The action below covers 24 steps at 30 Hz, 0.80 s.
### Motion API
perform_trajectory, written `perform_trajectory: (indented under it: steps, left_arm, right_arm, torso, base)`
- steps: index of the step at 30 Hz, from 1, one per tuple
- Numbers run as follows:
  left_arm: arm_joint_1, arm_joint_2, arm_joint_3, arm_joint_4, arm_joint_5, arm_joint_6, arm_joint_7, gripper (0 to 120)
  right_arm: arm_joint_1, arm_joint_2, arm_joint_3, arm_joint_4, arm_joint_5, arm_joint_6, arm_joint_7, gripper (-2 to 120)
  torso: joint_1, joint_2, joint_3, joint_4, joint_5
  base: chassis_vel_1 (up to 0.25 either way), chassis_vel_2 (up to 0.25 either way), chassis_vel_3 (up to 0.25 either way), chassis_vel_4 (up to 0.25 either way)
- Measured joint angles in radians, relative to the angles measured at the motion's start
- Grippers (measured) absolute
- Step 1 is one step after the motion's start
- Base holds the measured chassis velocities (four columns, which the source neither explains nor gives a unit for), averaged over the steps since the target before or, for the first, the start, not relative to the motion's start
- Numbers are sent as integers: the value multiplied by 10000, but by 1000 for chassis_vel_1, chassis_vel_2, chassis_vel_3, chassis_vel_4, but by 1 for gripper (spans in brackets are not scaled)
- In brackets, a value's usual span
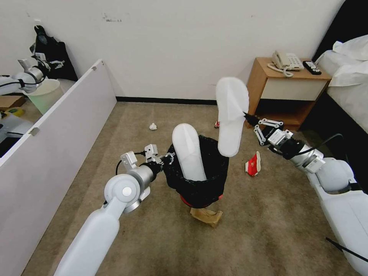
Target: Pick up the trash bin, then pick up the garbage from the floor and place it into the trash bin.
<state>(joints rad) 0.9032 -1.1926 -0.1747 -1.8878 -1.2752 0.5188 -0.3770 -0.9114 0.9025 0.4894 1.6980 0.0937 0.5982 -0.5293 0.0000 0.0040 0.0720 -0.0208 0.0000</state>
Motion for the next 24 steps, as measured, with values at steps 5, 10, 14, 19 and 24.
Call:
perform_trajectory:
  steps: [5, 10, 14, 19, 24]
  left_arm:
    - [-87, -104, 59, 81, -35, 35, -11, 4]
    - [-193, -198, 128, 272, -7, 55, 3, 4]
    - [-267, -244, 156, 346, -1, 55, 21, 4]
    - [-275, -304, 206, 346, 1, 55, 46, 4]
    - [-278, -334, 238, 341, 7, 55, 72, 4]
  right_arm:
    - [85, 22, -217, -18, 4, -13, -5, 0]
    - [230, 41, -468, 68, 163, -152, 11, 0]
    - [284, -3, -638, 111, 218, -203, 13, 0]
    - [302, 9, -799, 37, 222, -220, 12, 0]
    - [363, 39, -1115, -138, 223, -236, 4, 0]
  torso:
    - [0, 0, 0, -1, 0]
    - [0, 0, 0, 0, 0]
    - [0, 0, 0, 0, -1]
    - [0, 0, 0, 0, -2]
    - [0, 0, 0, 1, 0]
  base:
    - [0, 0, 0, 0]
    - [0, 0, 0, 0]
    - [0, 0, 0, 0]
    - [0, 0, 0, 0]
    - [0, 0, 0, 0]
